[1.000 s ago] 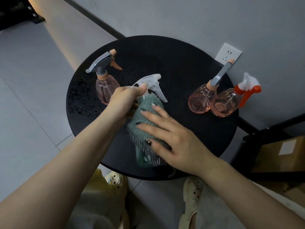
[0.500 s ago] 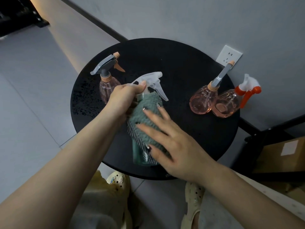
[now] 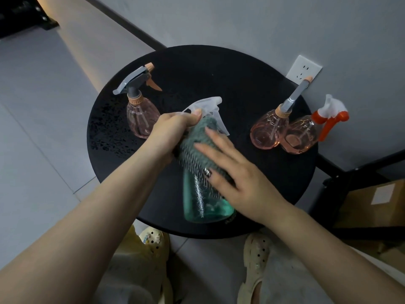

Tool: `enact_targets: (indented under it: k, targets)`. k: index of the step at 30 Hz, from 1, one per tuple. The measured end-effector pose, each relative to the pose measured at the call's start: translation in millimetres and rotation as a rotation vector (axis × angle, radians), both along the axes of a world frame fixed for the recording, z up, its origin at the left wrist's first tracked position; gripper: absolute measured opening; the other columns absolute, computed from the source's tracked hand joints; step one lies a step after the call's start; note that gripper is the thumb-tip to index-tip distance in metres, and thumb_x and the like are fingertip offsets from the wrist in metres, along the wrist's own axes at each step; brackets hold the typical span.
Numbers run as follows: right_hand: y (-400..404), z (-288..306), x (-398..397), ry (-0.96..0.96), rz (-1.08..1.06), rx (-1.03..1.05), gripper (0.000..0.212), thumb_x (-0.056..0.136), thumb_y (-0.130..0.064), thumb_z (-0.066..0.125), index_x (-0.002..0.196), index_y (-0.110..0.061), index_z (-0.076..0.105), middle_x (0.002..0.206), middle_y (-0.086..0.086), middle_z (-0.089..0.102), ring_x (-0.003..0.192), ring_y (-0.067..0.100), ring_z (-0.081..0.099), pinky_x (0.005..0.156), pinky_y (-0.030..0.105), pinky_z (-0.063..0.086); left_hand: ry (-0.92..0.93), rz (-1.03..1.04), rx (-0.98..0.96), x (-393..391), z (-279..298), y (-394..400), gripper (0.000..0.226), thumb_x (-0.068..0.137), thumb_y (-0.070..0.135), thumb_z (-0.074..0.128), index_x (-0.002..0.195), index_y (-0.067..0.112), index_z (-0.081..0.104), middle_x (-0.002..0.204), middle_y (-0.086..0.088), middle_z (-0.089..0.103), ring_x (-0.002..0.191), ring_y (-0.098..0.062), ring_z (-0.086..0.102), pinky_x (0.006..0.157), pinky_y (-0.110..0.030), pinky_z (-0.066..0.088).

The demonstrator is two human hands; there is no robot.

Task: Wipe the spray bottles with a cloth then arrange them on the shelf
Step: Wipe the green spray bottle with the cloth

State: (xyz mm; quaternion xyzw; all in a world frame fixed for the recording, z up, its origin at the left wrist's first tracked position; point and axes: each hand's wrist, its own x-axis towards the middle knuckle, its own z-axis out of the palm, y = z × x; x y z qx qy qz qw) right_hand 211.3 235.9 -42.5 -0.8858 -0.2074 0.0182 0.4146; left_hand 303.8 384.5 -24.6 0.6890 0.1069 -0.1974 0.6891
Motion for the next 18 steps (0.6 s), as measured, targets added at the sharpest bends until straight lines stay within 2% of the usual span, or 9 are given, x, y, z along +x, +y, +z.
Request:
enact_targets:
  k: [3,6,7,9,11,12,15,16,18]
  targets:
    - [0.9,0.3,4.1,0.148,-0.101,0.130,0.050,0.094,-0.036,0.042,0.138,-0.050,0.023,0.156,-0.019,0.013,0.139,-0.012,0.009,0.106,0.003,0.012,0.009,-0.017,0.001,0.3,-2.2,-3.4,0.021,0.089,0.025,0.061,0.071,0.013,0.060,0.064,-0.004,0.061,0.049,-0.014,0.057,0.044,-0.015,0.042]
    - [2.1,-0.7,-0.5,0.141,-0.076,0.104,0.052,0.095,-0.035,0.041,0.140,-0.049,0.020,0.156,-0.019,0.008,0.139,-0.011,0.007,0.105,0.001,0.012,0.000,-0.013,0.014,1.9,-3.3,-4.1,0.019,0.086,0.027,0.064,0.073,0.014,0.062,0.070,-0.006,0.063,0.056,-0.017,0.058,0.051,-0.019,0.045]
    - [2.8,-1.1,-3.3,0.101,-0.047,0.055,0.051,0.096,-0.036,0.041,0.142,-0.046,0.022,0.157,-0.019,0.007,0.142,-0.006,0.006,0.107,0.005,0.014,-0.002,-0.003,0.014,2.5,-3.3,-3.8,0.018,0.083,0.028,0.066,0.072,0.014,0.062,0.073,-0.008,0.064,0.060,-0.020,0.059,0.056,-0.023,0.047]
    - [3.7,-3.0,-9.4,-0.056,0.021,-0.095,0.048,0.096,-0.035,0.040,0.143,-0.033,0.034,0.157,-0.012,0.012,0.146,0.013,0.007,0.113,0.024,0.020,-0.002,0.032,0.033,4.7,-3.2,-1.0,0.019,0.080,0.030,0.068,0.069,0.016,0.060,0.069,-0.007,0.061,0.057,-0.020,0.055,0.059,-0.029,0.044]
    - [3.3,-5.4,-13.8,-0.262,0.133,-0.274,0.043,0.095,-0.031,0.042,0.136,-0.021,0.049,0.152,-0.002,0.032,0.145,0.028,0.015,0.113,0.041,0.027,-0.011,0.054,0.058,7.1,-2.2,2.1,0.022,0.077,0.035,0.069,0.071,0.015,0.060,0.069,-0.007,0.062,0.059,-0.021,0.055,0.059,-0.031,0.044]
    - [2.9,-7.1,-15.1,-0.348,0.213,-0.362,0.040,0.095,-0.029,0.043,0.132,-0.019,0.054,0.147,0.000,0.041,0.143,0.031,0.021,0.113,0.048,0.027,-0.019,0.060,0.057,8.5,-2.4,3.2,0.025,0.072,0.037,0.069,0.073,0.013,0.062,0.076,-0.009,0.067,0.066,-0.026,0.059,0.065,-0.035,0.049]
    - [1.7,-9.8,-17.3,-0.485,0.379,-0.468,0.035,0.097,-0.029,0.043,0.125,-0.019,0.060,0.137,-0.001,0.053,0.137,0.029,0.034,0.113,0.053,0.023,-0.024,0.061,0.084,7.7,-1.5,4.1,0.037,0.065,0.043,0.067,0.084,0.012,0.070,0.094,-0.012,0.074,0.093,-0.036,0.067,0.088,-0.047,0.052]
    - [1.3,-10.4,-17.0,-0.505,0.382,-0.469,0.034,0.098,-0.030,0.042,0.123,-0.019,0.062,0.136,0.000,0.055,0.136,0.029,0.037,0.113,0.052,0.023,-0.021,0.060,0.097,6.8,-1.3,3.3,0.039,0.065,0.044,0.067,0.086,0.012,0.070,0.097,-0.013,0.073,0.096,-0.037,0.067,0.089,-0.048,0.051]
    - [0.3,-11.0,-14.9,-0.500,0.322,-0.449,0.034,0.099,-0.030,0.041,0.122,-0.018,0.062,0.137,0.002,0.053,0.136,0.027,0.037,0.113,0.049,0.025,-0.022,0.055,0.094,5.8,-2.3,1.2,0.033,0.071,0.043,0.067,0.084,0.012,0.069,0.099,-0.017,0.072,0.086,-0.033,0.066,0.082,-0.042,0.053]
